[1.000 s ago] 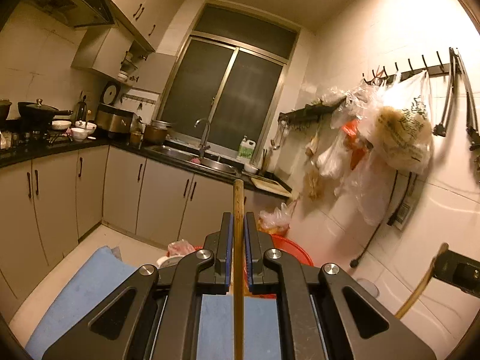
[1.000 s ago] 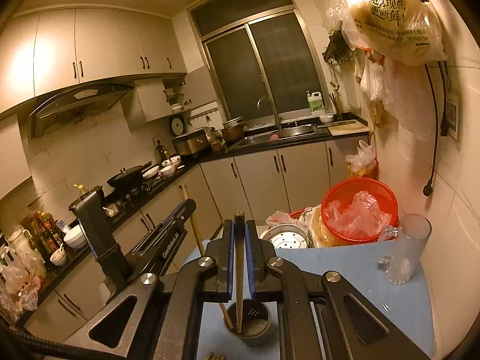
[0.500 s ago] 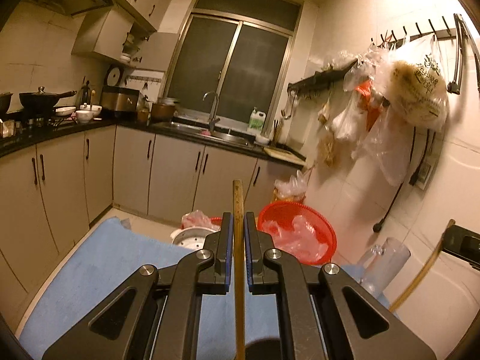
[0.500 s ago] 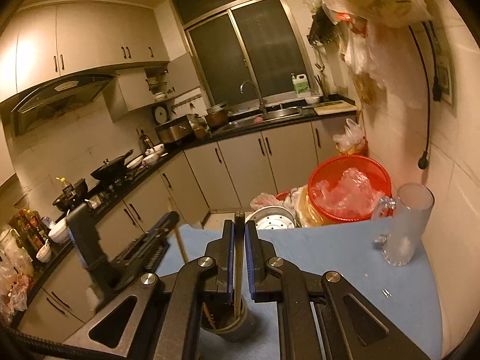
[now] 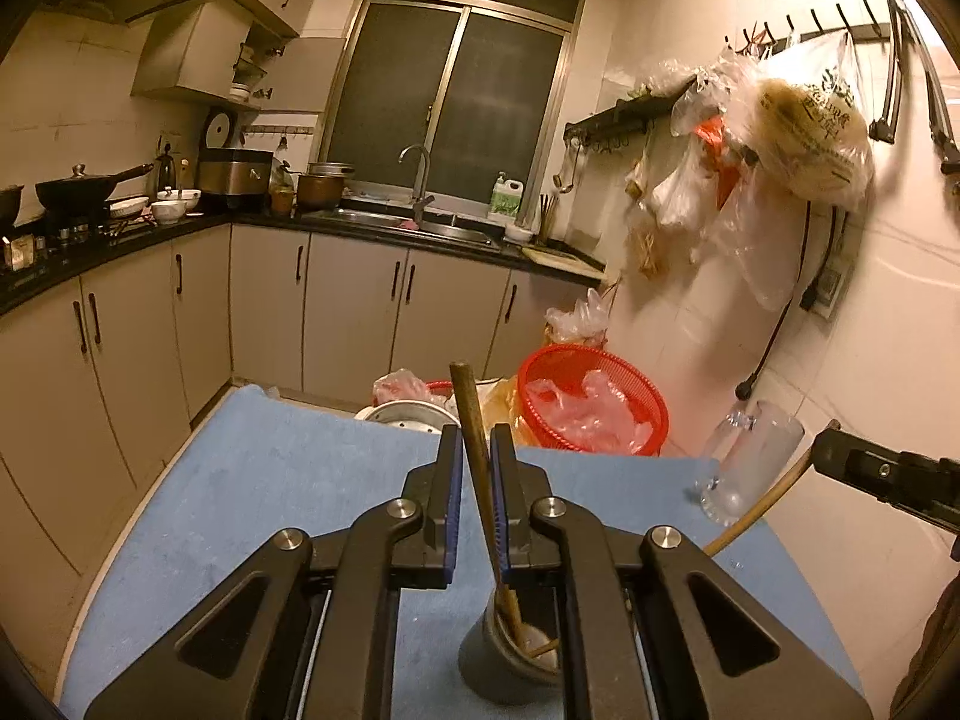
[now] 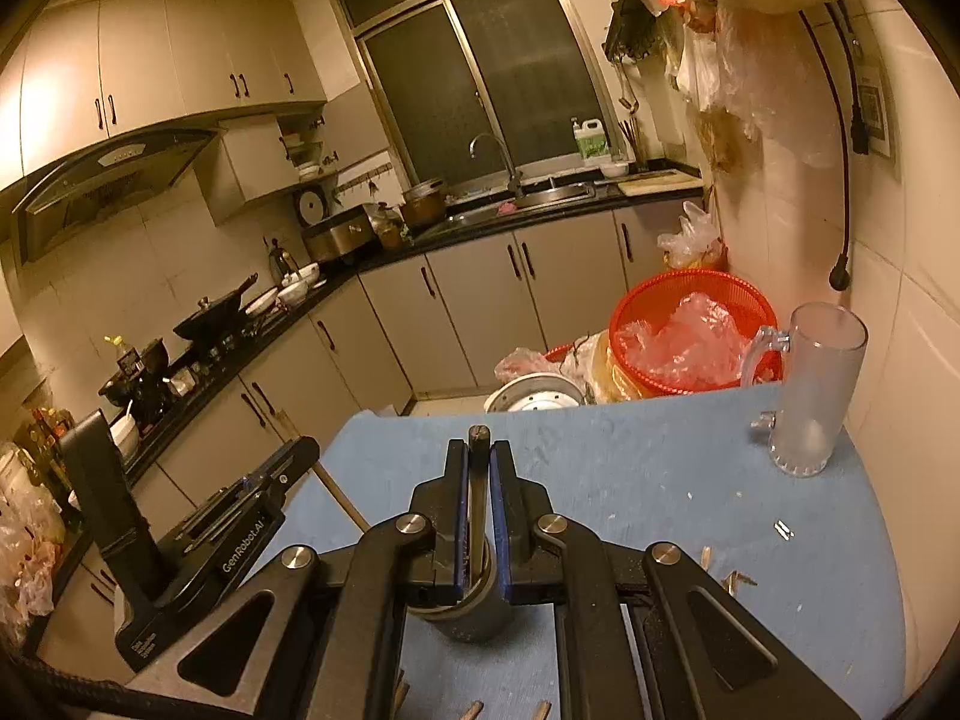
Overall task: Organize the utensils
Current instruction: 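Lift the chopstick with the left tool and drop it into the dark holder cup, then open the left tool and move it back over the chopstick row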
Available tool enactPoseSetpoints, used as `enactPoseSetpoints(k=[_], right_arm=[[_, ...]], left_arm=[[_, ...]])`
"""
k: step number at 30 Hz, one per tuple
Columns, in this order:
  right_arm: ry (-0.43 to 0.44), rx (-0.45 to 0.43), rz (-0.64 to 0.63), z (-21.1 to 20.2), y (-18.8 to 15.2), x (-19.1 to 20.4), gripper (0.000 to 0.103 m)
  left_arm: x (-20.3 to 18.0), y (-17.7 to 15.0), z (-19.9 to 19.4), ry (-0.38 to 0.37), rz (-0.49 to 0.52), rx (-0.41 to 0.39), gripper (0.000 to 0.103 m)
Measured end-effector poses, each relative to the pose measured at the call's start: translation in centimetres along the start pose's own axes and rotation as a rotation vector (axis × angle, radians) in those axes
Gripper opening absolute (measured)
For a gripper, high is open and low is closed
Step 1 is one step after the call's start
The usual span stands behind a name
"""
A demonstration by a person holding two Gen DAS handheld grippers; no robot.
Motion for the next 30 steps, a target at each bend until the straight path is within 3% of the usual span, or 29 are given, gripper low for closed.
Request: enactPoseSetpoints(k=[3, 4, 5, 7, 14, 16, 19, 30], right_arm=[[-0.006, 0.009, 0.001, 0.1, -0.4, 0.1, 0.010], [-0.010, 0.011, -0.001, 0.0, -0.4, 0.1, 0.014], [-0.015, 0.011, -0.001, -0.2, -0.4, 0.0, 0.017], [-0.023, 0.005, 0.010, -0.6, -0.3, -0.2, 0.026], [-0.022, -0.019, 0.019, -3.4, -0.1, -0.1, 0.033], [-0.019, -0.030, 0.011, -4.5, -0.4, 0.1, 0.044], [-0.020, -0.047, 0.006, -6.5, -1.4, 0.0, 0.053], [-0.027, 0.021, 0.077, -9.2, -6.9, -2.1, 0.054]], left_arm=[[0.1, 0.1, -0.4, 0.008, 0.001, 0.015, 0.010], [0.0, 0.2, -0.5, 0.010, 0.003, 0.019, 0.014], [0.0, 0.3, -0.6, 0.013, 0.004, 0.022, 0.020], [0.0, 0.7, -1.1, 0.019, 0.004, 0.016, 0.044], [0.3, 1.2, -3.5, 0.031, 0.007, 0.024, 0.046], [0.7, 1.0, -4.5, 0.033, 0.002, 0.035, 0.055], [1.7, 0.3, -6.5, 0.044, -0.016, 0.051, 0.059], [5.4, -3.9, -13.3, 0.115, -0.072, 0.117, 0.065]])
Point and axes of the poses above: each gripper's, at about its wrist camera, not at the fingertips, and z roughly the way its jaws point, x to its left, y to its top, the point moved 1 cm from there along z, roughly the way its jaws point, and after that the axes turned 7 degrees about -x, right-handed, at the moved point
